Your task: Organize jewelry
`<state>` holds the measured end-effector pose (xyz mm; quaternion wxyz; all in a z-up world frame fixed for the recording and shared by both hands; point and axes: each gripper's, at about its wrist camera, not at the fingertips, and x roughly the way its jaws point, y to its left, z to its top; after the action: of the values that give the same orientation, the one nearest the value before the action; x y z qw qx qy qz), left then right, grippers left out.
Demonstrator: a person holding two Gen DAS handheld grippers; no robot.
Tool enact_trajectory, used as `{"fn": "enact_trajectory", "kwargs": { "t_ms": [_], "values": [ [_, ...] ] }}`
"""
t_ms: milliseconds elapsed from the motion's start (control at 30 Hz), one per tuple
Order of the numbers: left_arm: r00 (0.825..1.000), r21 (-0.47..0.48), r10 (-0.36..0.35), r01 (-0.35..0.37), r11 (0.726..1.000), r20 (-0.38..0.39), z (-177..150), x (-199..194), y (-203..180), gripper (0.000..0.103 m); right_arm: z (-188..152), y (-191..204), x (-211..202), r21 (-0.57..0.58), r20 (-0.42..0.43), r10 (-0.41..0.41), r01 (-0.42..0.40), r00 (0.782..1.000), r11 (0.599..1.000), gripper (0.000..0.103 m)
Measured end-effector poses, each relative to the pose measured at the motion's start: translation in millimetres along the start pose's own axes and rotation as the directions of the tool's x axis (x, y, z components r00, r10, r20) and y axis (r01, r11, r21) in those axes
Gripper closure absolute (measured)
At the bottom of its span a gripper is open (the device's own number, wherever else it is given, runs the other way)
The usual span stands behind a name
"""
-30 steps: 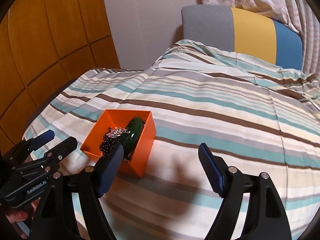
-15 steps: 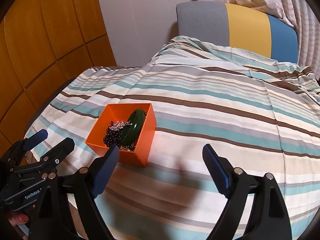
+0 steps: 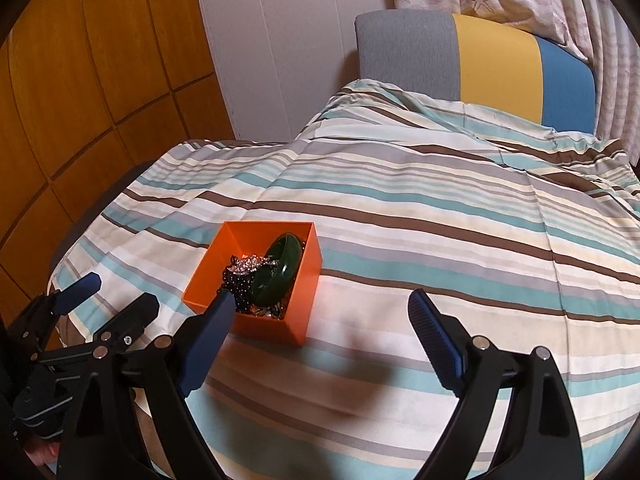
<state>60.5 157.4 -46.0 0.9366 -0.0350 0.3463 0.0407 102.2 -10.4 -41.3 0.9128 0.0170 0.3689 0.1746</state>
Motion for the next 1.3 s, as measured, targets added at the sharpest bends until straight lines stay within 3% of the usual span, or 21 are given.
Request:
{"fn": "enact_trajectory", "kwargs": {
  "t_ms": [1300],
  "values": [
    [1.000, 0.001, -0.001, 0.001, 1.000, -0.013, 2.1, 7.5, -4.4, 0.012, -0.3, -4.1, 8.1, 0.005, -0.010, -0.006, 0.006, 1.000, 1.000, 0.015]
  ]
}}
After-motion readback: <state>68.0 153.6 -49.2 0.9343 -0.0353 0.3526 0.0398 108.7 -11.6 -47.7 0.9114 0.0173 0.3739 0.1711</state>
